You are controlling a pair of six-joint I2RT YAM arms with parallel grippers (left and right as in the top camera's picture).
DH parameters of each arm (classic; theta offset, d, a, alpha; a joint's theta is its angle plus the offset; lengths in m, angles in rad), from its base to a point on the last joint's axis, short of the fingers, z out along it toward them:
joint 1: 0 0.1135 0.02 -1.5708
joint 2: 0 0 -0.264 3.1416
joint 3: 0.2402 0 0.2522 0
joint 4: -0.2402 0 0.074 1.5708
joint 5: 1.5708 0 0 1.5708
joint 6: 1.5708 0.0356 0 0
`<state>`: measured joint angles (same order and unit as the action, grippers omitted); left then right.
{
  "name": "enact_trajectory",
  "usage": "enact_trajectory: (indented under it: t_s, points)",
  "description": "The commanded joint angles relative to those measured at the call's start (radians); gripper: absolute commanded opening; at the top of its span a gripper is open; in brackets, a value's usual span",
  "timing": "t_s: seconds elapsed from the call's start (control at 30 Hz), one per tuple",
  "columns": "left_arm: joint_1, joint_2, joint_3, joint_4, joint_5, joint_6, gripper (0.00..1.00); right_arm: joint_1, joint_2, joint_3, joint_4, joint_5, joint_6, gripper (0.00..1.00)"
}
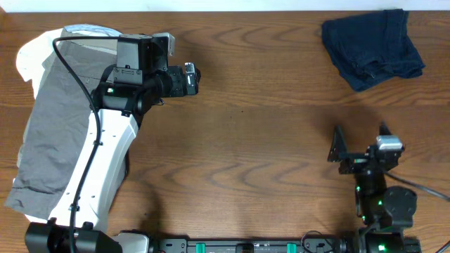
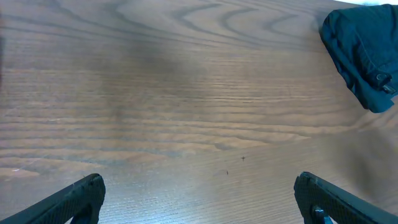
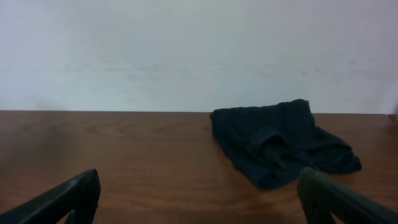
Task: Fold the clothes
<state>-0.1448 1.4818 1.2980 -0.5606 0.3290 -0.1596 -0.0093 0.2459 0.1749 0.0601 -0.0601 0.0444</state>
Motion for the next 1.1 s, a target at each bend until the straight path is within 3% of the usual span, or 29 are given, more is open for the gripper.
enact_trajectory:
  t_s: [0.0, 0.5, 1.07]
  points:
    - [0.004, 0.007, -0.008, 0.000, -0.009, 0.005, 0.98, -0.011, -0.061, -0.061, 0.012, -0.008, 0.011, 0.99]
    - [0.004, 0.007, -0.008, 0.000, -0.009, 0.005, 0.98, -0.011, -0.237, -0.169, -0.065, 0.011, -0.001, 0.99]
    - [0.004, 0.007, -0.008, 0.000, -0.009, 0.006, 0.98, -0.012, -0.241, -0.169, -0.130, 0.011, -0.001, 0.99]
